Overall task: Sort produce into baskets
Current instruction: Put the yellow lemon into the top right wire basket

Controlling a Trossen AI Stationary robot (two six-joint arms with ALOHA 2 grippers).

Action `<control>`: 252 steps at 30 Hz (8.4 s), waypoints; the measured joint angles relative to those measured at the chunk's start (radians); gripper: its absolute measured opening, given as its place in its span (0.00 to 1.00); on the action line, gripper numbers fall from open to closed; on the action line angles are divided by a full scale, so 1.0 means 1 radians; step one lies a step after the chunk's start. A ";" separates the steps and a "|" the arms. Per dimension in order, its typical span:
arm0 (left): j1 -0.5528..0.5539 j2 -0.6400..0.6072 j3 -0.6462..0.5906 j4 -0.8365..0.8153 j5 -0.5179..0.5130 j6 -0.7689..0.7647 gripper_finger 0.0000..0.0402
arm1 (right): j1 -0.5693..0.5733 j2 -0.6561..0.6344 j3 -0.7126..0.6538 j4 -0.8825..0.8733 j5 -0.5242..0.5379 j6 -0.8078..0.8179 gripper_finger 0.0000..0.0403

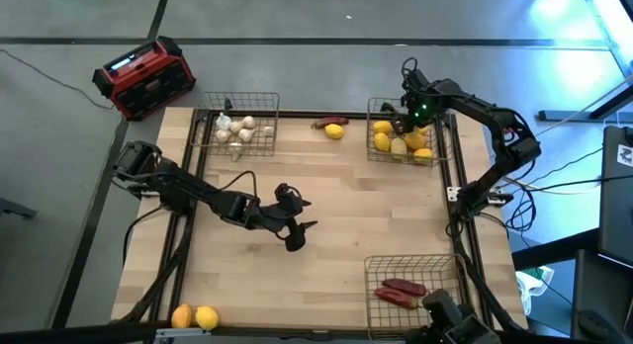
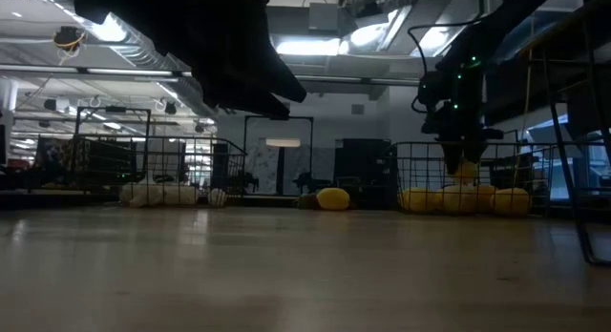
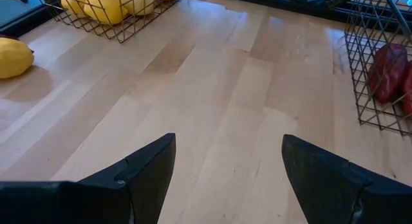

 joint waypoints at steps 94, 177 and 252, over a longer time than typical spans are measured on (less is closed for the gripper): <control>-0.556 -0.080 0.507 -1.168 0.292 -0.025 0.70 | 0.989 -0.400 -0.219 0.487 0.147 0.096 0.79; -0.554 -0.118 0.433 -1.317 0.033 -0.489 0.57 | 0.990 -0.372 -0.220 0.526 0.185 0.055 0.79; -0.171 -0.257 0.050 0.151 -0.170 0.218 0.68 | 1.231 0.065 -0.185 1.553 0.058 0.006 0.50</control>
